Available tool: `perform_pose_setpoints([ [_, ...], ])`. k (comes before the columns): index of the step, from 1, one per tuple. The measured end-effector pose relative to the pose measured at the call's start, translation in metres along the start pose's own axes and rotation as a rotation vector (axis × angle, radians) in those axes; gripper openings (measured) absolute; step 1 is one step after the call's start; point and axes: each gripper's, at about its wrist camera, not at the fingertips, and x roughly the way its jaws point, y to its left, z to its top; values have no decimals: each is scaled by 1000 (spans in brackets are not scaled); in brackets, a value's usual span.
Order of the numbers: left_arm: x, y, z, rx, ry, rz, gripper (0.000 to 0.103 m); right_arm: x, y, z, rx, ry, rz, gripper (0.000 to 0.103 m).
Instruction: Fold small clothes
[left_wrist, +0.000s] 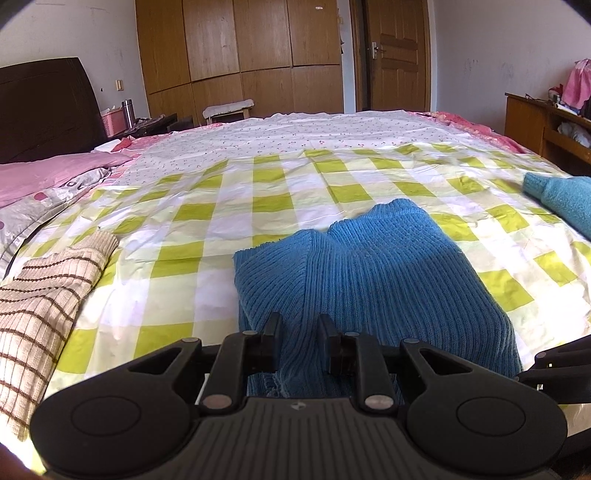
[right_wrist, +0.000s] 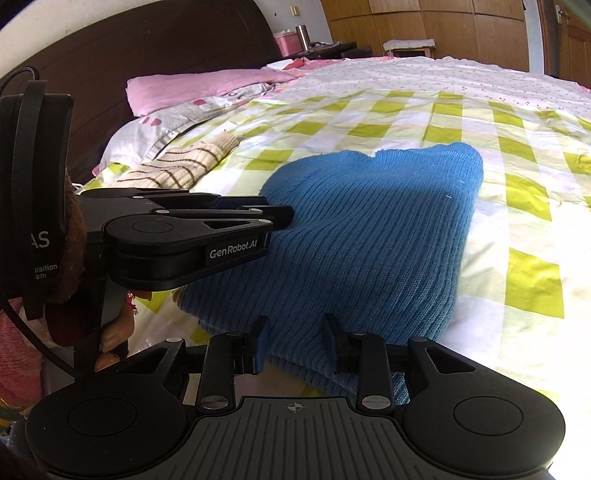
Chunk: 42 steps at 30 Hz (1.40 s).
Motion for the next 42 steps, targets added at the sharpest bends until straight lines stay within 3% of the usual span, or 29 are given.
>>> perform_pose_setpoints([
  [8,-2,2,1,-7,10,1,29,-15,3,4,0,-19,-4,31],
  [15,-3,4,18,-23,-30,-12,29,-37,0,9,-9,-71,-37,31],
  [21,15,0,16,-1,13,13,28,-27,-9,5,20,-30,-84,32],
  [28,-1,4,11,-29,23,6,29,-34,-6,3,44,-49,-91,32],
  [33,-26,3,-5,-41,37,-6,43,-40,-10,-4,93,-61,-120,33],
  [42,-60,-13,-28,-17,68,27,54,-44,-10,-20,162,-64,-165,40],
])
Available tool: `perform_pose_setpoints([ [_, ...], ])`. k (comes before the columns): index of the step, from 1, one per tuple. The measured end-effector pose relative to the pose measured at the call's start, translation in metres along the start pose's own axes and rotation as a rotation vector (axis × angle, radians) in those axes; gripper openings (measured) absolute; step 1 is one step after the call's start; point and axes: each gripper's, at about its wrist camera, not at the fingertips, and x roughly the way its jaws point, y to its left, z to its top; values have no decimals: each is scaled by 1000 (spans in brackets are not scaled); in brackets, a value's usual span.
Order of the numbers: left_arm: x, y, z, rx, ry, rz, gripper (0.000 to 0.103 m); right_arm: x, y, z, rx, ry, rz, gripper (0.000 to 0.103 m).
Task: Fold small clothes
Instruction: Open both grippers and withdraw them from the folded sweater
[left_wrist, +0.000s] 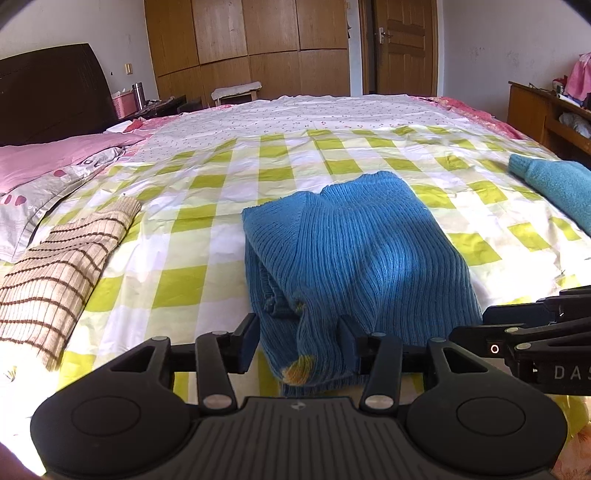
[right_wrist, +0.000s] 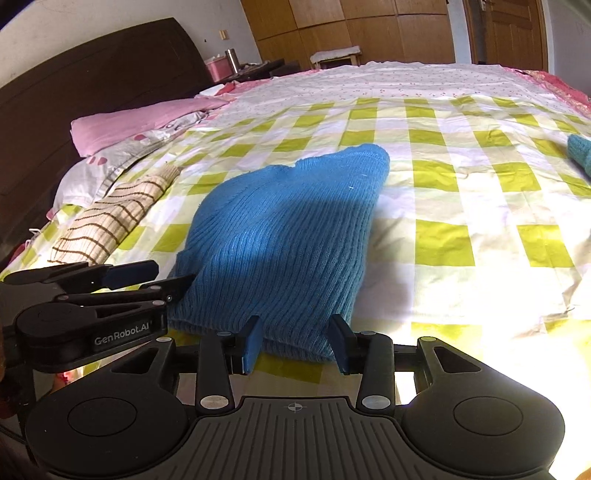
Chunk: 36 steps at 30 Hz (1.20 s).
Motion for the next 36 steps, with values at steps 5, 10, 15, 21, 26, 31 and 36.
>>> perform_pose_setpoints([
  [5,-15,-4,-7,-21,12,-30,68,-4,1,-11,12,4,-14,42],
  [10,-27,-13,-17,-3,7,-18,76,-9,0,-20,29,2,-19,43],
  [15,-28,-18,-24,6,21,-13,79,-10,-2,-28,41,16,-25,43],
  [21,-27,-22,-27,12,28,8,84,-10,-6,-34,63,30,-26,43],
  [26,-25,-19,-30,-9,41,-3,84,-8,-7,-36,71,39,-23,43],
  [31,-24,-17,-33,-28,49,-10,84,-6,-6,-37,72,44,-21,43],
  [36,-25,-18,-34,-35,48,-12,84,-6,-6,-37,73,44,-22,43],
])
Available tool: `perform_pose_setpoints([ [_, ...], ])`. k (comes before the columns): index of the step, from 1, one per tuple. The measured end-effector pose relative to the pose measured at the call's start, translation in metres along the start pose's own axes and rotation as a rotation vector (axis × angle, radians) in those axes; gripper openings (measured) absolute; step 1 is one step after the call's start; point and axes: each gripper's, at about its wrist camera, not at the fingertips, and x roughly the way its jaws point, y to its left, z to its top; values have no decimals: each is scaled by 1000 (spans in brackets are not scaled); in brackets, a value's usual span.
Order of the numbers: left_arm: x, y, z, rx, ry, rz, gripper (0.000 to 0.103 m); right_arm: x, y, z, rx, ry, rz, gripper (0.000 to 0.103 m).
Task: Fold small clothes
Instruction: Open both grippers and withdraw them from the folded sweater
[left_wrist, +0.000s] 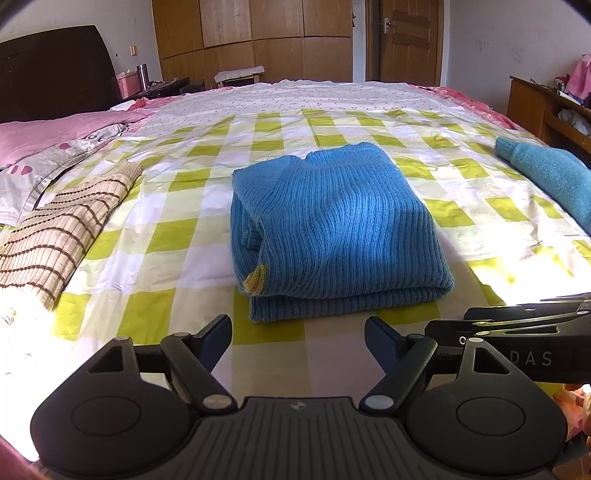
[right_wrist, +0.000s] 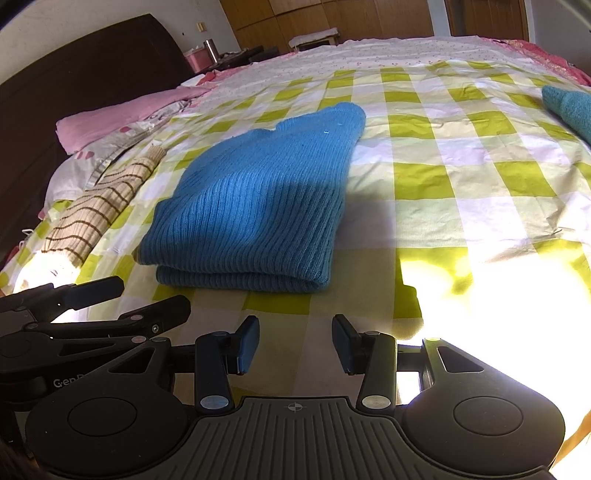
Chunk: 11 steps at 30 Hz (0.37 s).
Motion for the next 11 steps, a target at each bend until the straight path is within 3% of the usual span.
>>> perform_pose_setpoints([
  [11,-1,0,-1,-3,-7,2,84,0,0,0,0,0,0,43],
])
